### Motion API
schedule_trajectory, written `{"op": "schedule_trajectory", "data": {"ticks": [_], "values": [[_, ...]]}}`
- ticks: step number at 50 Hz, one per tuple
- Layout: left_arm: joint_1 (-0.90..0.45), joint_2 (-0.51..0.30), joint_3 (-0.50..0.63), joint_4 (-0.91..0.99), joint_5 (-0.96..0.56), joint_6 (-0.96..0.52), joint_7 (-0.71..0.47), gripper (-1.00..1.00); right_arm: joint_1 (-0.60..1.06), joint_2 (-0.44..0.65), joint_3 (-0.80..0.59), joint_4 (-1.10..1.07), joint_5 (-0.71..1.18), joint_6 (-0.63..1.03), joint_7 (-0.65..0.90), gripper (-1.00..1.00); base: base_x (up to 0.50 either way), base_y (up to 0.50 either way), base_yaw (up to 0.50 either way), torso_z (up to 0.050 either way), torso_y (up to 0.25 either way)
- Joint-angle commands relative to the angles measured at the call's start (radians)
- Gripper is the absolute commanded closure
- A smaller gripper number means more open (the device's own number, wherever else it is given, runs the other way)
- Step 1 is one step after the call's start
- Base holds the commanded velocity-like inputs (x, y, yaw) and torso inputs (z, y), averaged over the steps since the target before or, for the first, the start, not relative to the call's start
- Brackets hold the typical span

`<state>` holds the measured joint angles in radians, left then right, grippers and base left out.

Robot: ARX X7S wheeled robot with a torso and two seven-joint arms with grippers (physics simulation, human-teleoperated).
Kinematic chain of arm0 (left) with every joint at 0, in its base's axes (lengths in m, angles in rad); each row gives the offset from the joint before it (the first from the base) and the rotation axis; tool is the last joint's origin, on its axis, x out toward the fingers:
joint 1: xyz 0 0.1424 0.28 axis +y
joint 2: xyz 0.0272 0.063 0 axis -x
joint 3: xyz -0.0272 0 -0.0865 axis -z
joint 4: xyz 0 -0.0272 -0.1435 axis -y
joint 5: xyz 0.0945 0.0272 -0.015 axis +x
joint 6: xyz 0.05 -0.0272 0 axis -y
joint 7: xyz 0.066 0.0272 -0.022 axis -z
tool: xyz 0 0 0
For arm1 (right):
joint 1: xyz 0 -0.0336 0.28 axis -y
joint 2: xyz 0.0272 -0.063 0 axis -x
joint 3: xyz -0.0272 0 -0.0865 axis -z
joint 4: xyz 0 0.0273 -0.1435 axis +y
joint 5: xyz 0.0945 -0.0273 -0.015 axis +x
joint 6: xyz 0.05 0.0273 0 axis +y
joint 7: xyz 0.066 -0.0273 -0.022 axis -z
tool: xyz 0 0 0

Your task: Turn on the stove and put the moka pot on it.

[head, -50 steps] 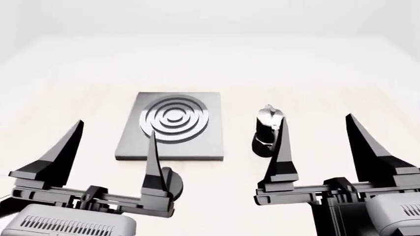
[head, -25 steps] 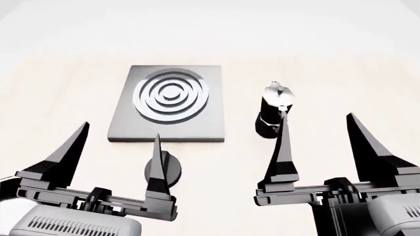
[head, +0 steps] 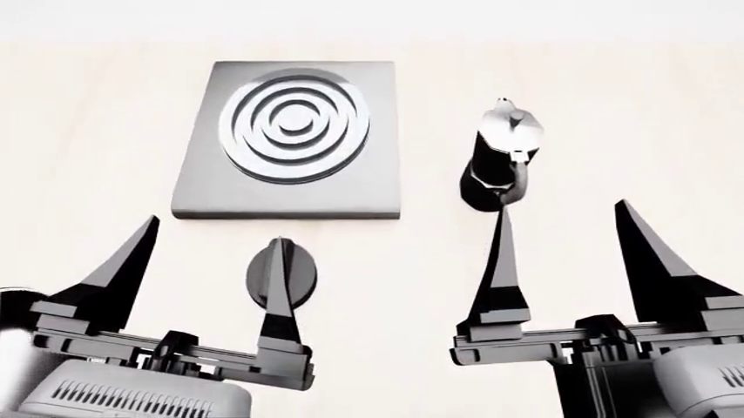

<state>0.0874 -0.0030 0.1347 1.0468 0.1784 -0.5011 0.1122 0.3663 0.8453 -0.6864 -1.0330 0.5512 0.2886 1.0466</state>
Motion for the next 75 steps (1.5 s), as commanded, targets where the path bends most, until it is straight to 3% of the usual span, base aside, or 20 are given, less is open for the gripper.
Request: {"op": "schedule_trajectory", "data": {"ticks": [1, 10, 16, 22, 45, 75], "values": [[-0.001, -0.001, 0.001, 0.0, 0.001, -0.01, -0.003, -1.0, 0.017, 0.013, -0.019, -0.001, 0.006, -0.01, 0.015, -1.0, 0.0, 0.0, 0.0, 0.042, -0.178], [-0.03, -0.015, 0.025, -0.01, -0.018, -0.086, -0.043, -1.0, 0.02, 0.019, -0.03, 0.007, 0.002, -0.035, 0.015, -1.0, 0.0, 0.0, 0.0, 0.038, -0.162], [-0.127, -0.027, 0.064, -0.033, -0.04, -0.241, -0.046, -1.0, 0.021, 0.027, -0.038, 0.002, 0.004, -0.042, 0.02, -1.0, 0.0, 0.0, 0.0, 0.0, 0.0], [-0.173, -0.032, 0.074, -0.068, -0.07, -0.295, -0.056, -1.0, 0.028, 0.041, -0.041, -0.006, 0.012, -0.052, 0.032, -1.0, 0.0, 0.0, 0.0, 0.0, 0.0], [-0.146, -0.064, 0.101, -0.255, -0.121, -0.178, -0.134, -1.0, 0.153, 0.125, -0.208, -0.009, 0.023, -0.135, 0.142, -1.0, 0.0, 0.0, 0.0, 0.0, 0.0], [-0.096, -0.091, 0.105, -0.424, -0.186, -0.004, -0.197, -1.0, 0.252, 0.156, -0.323, -0.009, 0.028, -0.174, 0.202, -1.0, 0.0, 0.0, 0.0, 0.0, 0.0]]}}
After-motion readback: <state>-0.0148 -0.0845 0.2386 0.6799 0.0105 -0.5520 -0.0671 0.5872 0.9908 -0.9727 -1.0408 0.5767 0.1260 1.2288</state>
